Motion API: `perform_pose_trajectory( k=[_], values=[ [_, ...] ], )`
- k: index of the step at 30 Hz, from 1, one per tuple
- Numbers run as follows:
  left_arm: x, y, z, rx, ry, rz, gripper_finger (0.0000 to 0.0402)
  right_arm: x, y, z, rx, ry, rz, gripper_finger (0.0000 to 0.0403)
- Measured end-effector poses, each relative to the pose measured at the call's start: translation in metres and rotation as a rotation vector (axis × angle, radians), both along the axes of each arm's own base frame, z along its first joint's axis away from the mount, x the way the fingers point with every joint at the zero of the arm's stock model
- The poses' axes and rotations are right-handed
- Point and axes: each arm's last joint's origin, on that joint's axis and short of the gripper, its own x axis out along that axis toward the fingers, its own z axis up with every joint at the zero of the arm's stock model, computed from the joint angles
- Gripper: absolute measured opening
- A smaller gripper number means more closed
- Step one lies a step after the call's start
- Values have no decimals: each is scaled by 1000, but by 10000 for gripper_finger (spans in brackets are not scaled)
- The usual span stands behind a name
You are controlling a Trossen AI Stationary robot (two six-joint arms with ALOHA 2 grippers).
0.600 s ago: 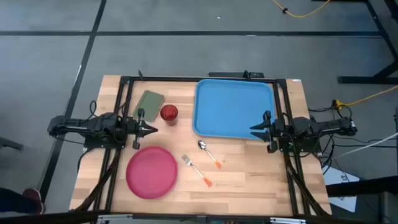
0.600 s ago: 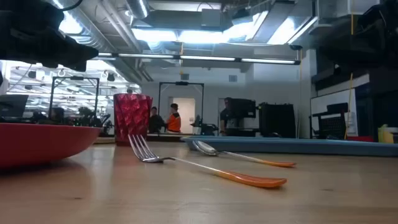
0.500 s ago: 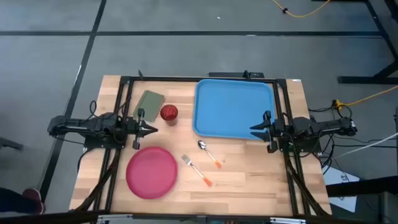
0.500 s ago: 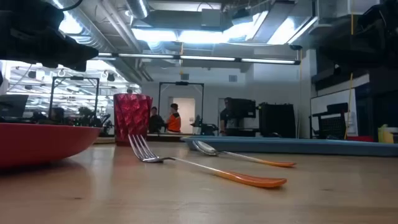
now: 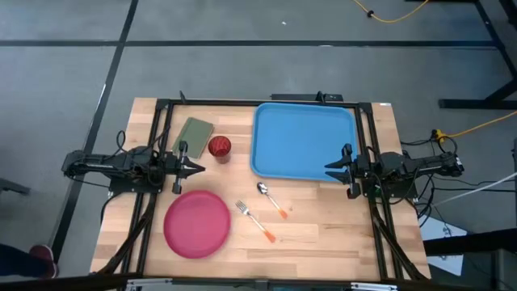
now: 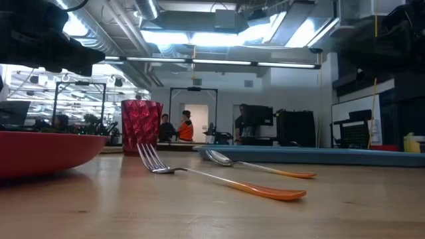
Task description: Pick and place plate/cup/fork/spoon on tray
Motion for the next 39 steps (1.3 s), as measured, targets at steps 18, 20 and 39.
perform_pose_trajectory(
  k=[18,20,39],
  values=[
    [0,0,0,0,0,0,11,0,0,0,0,0,0,108],
    [0,0,0,0,0,-1,11,0,0,0,0,0,0,108],
    [0,2,7,299,-70,70,11,-1,0,7,41,-68,3,108]
  ],
)
